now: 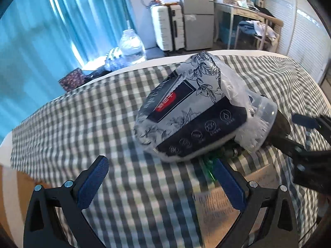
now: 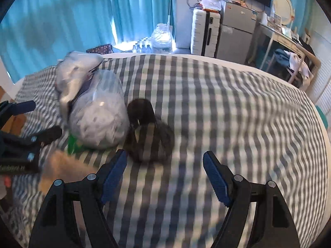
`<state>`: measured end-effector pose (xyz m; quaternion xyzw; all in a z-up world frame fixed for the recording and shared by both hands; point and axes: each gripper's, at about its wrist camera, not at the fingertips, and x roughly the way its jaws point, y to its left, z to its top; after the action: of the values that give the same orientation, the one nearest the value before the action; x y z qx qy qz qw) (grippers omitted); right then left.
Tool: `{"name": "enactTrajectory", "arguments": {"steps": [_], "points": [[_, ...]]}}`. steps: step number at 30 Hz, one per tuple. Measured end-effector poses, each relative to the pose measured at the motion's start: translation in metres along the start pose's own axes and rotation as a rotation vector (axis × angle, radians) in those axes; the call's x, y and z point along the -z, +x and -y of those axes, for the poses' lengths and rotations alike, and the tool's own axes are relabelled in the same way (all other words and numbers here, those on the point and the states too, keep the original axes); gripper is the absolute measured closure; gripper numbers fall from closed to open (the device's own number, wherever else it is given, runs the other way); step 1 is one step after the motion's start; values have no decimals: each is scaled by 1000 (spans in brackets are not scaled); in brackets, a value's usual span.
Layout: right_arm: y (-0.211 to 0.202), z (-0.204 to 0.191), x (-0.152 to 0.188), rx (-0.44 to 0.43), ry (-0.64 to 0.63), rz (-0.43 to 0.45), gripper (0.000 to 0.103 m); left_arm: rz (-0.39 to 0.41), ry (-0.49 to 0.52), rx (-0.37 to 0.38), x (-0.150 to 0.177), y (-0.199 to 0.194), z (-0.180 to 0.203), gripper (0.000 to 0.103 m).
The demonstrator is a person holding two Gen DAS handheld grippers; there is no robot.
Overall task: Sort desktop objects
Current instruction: 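Grasp the white-and-navy plastic bag with the left tool while the right tool grasps the black eye mask, then carry the plastic bag and eye mask in both tools over the cardboard box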
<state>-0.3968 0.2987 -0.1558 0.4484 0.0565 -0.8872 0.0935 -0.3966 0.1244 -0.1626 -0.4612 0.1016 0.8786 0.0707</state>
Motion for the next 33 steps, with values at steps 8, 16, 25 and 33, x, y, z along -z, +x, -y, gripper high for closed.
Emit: {"name": "enactTrajectory", "arguments": {"steps": [8, 16, 25, 33], "points": [[32, -8, -12, -32, 64, -40, 44, -12, 19, 31, -8, 14, 0, 0], [-35, 15, 30, 42, 318, 134, 44, 65, 112, 21, -30, 24, 11, 0], [-93, 49, 86, 3, 487, 129, 44, -86, -1, 165, -31, 5, 5, 67], [-145, 33, 94, -16, 441, 122, 44, -52, -71, 106, 18, -100, -8, 66]]}}
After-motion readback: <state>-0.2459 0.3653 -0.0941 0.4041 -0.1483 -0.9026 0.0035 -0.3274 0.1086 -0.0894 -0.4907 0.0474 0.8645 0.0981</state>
